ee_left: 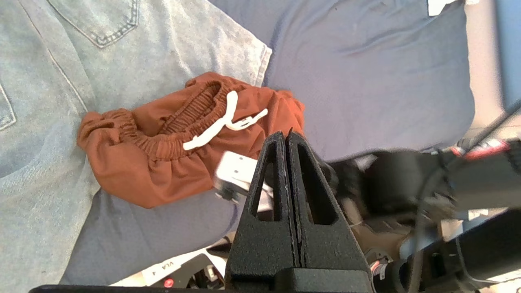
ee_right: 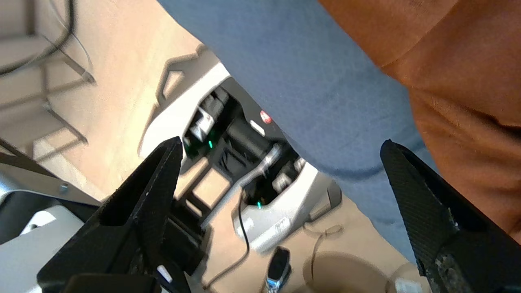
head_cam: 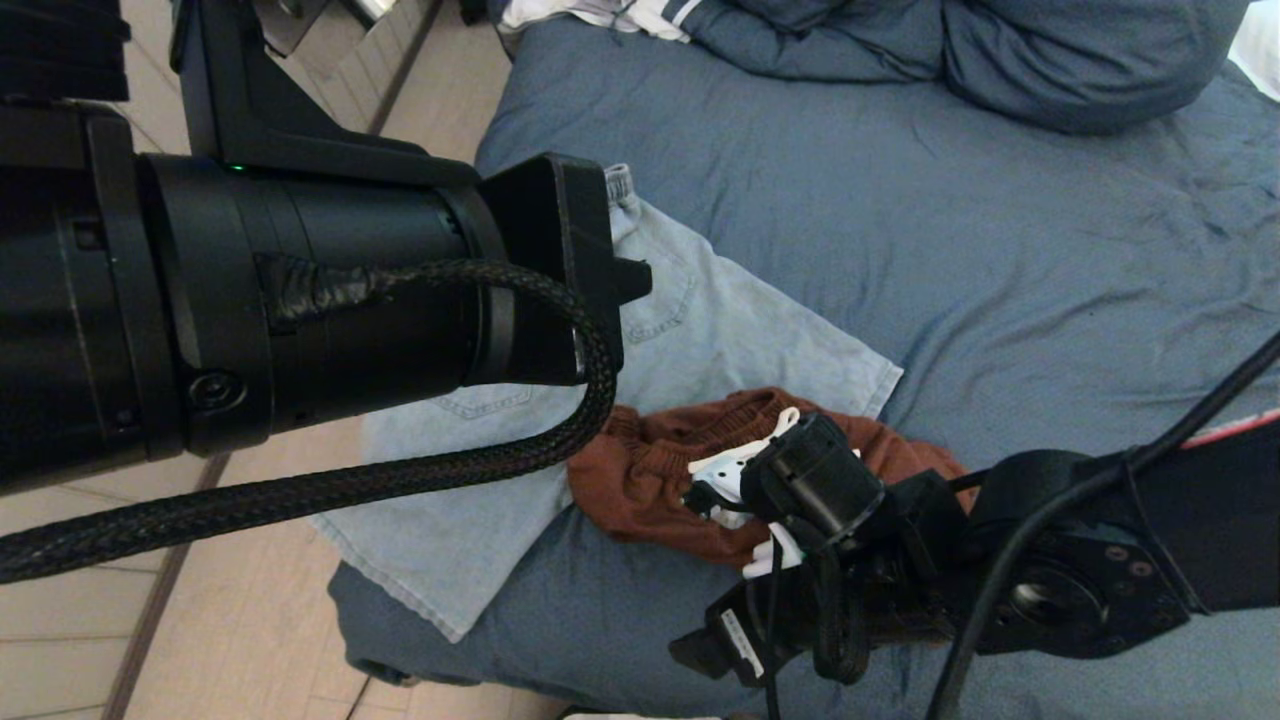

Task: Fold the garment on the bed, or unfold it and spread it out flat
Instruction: Unford the brown shorts

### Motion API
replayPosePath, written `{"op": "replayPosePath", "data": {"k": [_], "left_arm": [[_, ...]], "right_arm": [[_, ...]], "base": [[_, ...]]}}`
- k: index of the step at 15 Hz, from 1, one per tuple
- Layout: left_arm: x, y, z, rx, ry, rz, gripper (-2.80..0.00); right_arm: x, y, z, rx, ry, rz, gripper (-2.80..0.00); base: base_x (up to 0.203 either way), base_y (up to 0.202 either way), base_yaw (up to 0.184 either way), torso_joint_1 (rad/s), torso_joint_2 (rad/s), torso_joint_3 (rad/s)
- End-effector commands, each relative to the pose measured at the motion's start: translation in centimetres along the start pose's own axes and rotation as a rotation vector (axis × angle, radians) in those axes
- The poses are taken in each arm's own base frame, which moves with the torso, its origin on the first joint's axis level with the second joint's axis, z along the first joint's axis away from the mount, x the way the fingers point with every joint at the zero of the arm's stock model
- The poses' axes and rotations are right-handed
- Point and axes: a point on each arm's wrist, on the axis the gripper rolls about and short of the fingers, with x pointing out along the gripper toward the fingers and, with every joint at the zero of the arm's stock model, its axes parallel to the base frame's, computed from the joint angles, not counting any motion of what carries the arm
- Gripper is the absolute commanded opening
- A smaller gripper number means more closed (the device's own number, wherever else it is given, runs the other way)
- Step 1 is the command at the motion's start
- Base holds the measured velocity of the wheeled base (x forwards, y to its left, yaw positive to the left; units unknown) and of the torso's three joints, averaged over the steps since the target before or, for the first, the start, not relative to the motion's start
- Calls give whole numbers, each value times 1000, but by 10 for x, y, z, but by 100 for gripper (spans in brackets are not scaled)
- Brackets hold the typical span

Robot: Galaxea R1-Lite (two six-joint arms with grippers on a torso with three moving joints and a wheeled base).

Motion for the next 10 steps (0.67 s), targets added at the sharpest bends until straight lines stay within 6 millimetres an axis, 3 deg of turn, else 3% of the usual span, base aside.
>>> {"op": "replayPosePath", "data": {"k": [1, 3, 4, 7, 10], "left_arm": [[1, 0, -1, -1, 4, 4, -280], [1, 0, -1, -1, 3, 3, -280], [1, 0, -1, -1, 4, 4, -280], [13, 10, -17, -17, 61, 51, -280], [39, 35, -48, -45, 192, 126, -280]], "right_arm": [[-25, 1, 2, -1, -85, 13, 0], [-55, -6, 28, 25, -229, 6, 0], [-70, -18, 42, 59, -304, -31, -280], [-101, -56, 72, 133, -456, -154, -280], [-90, -87, 77, 143, -438, -239, -280]], "base": [[0, 0, 0, 0, 0, 0], [0, 0, 0, 0, 0, 0], [0, 0, 0, 0, 0, 0], [0, 0, 0, 0, 0, 0], [0, 0, 0, 0, 0, 0]]}}
